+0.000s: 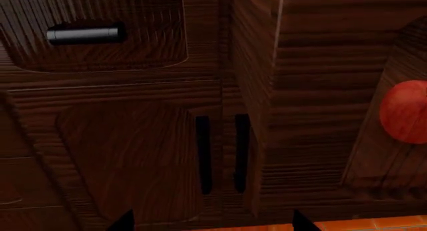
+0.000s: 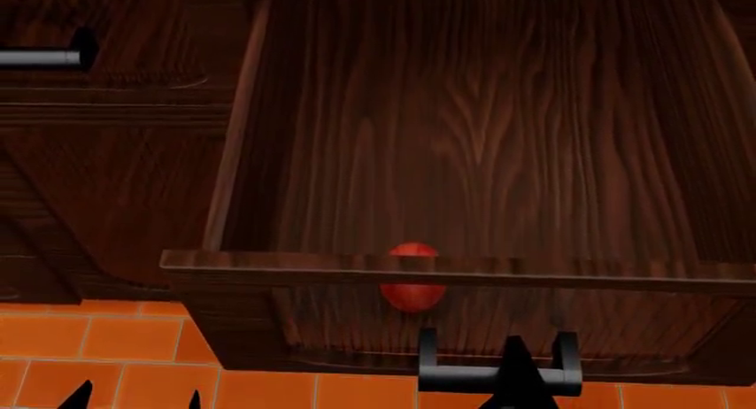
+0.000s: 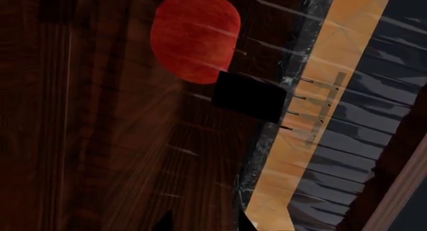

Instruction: Open the right drawer.

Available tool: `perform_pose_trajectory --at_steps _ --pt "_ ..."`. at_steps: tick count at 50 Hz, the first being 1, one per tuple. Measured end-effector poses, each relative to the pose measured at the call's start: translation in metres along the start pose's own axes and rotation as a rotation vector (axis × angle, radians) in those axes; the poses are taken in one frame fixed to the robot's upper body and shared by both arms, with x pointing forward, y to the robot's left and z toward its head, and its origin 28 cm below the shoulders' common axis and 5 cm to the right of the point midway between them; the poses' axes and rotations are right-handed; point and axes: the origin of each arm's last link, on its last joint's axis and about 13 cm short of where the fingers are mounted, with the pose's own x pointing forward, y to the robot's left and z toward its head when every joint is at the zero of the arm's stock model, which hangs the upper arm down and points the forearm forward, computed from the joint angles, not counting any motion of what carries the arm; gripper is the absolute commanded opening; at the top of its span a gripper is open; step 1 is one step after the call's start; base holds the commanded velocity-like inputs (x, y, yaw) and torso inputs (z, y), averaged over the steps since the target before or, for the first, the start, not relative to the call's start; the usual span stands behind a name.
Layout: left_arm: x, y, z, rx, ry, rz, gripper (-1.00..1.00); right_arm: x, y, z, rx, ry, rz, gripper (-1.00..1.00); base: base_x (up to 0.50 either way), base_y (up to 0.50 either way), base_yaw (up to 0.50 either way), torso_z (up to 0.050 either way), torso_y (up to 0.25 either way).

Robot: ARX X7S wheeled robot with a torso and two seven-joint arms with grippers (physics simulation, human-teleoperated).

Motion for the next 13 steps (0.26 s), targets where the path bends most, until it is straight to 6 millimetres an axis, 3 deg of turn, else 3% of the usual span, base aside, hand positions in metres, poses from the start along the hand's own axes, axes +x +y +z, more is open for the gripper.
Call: perform_pose_trajectory --at_steps 13 --pt "0.0000 0.0000 -0.0001 -0.001 0.000 0.000 1.00 -0.0004 -0.0010 -0.0003 -0.006 -0.001 0.005 -1.00 -0.12 0.00 0.00 0.001 0.001"
